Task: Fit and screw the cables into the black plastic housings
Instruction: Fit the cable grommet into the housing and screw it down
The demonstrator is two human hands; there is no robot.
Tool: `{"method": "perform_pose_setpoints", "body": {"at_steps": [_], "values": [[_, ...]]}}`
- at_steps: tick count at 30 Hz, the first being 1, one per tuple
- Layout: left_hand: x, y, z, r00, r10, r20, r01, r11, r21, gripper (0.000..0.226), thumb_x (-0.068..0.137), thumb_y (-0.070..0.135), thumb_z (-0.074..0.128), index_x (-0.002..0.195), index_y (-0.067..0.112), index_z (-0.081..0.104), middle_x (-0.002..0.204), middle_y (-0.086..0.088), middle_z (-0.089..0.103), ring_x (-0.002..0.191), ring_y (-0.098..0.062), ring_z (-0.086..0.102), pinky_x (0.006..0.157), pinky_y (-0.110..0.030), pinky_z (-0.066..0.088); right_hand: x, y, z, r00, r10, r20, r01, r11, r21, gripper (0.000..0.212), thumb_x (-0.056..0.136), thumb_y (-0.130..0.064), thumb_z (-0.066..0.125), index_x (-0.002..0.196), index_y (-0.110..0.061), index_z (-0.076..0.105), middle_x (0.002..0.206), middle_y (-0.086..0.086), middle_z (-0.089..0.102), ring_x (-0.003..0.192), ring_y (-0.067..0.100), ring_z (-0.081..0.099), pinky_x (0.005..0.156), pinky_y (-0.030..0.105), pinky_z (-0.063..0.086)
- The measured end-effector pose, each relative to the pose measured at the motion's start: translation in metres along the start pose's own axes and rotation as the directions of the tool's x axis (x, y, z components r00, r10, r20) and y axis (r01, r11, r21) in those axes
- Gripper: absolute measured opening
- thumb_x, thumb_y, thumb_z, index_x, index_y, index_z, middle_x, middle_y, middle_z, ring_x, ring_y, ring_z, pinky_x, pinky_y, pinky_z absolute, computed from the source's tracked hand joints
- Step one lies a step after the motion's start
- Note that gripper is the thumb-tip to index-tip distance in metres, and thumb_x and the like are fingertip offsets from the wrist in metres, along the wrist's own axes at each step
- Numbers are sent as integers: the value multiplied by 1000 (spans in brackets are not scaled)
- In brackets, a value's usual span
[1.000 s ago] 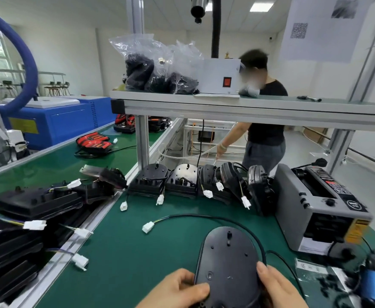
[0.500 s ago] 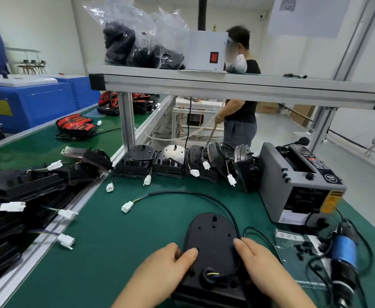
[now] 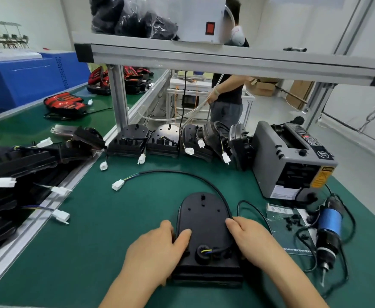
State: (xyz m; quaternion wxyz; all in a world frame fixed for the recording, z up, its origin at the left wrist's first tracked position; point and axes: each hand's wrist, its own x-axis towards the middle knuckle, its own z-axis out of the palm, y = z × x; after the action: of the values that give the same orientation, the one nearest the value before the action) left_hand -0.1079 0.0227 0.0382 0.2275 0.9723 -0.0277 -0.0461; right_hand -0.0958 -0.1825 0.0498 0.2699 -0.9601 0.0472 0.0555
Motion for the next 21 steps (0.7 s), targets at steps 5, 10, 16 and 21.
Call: {"method": "perform_pose_setpoints", "body": {"at_steps": [5, 10, 16, 21], "values": [[-4, -5, 0, 999, 17, -31, -17, 1000, -5, 42, 90, 66, 22, 95, 30, 42, 66, 6, 64, 64, -11, 62, 61, -30, 44, -4, 1, 0, 1000, 19, -12, -20, 999, -31, 43, 101, -40, 31, 98, -10, 61, 103, 8, 64, 101, 27, 56, 87, 33, 43], [-16, -12, -1, 973, 163, -166, -189, 969, -157, 65, 76, 77, 20, 131, 46, 35, 121, 27, 40, 110, 0, 48, 83, -27, 41, -19, 7, 5, 992, 9, -127, -17, 998, -62, 48, 98, -48, 36, 119, -10, 56, 121, 8, 62, 115, 28, 53, 90, 34, 40], [-26, -12, 5, 918, 394, -36, -389, 879, -275, 77, 70, 64, 64, 139, 48, 32, 139, 49, 8, 130, 26, -1, 110, -9, 10, -43, 10, 13, 985, -12, -174, 18, 999, 33, 47, 98, -46, 36, 118, -9, 55, 120, 5, 62, 113, 24, 53, 94, 36, 41], [-24, -15, 10, 917, 392, -77, -399, 899, -180, 70, 68, 68, 56, 134, 49, 39, 135, 48, 15, 127, 30, 0, 96, 7, 1, -46, 12, 10, 992, -32, -126, 37, 998, 43, 45, 98, -47, 36, 126, -19, 55, 128, -1, 60, 120, 19, 51, 98, 32, 40]]}}
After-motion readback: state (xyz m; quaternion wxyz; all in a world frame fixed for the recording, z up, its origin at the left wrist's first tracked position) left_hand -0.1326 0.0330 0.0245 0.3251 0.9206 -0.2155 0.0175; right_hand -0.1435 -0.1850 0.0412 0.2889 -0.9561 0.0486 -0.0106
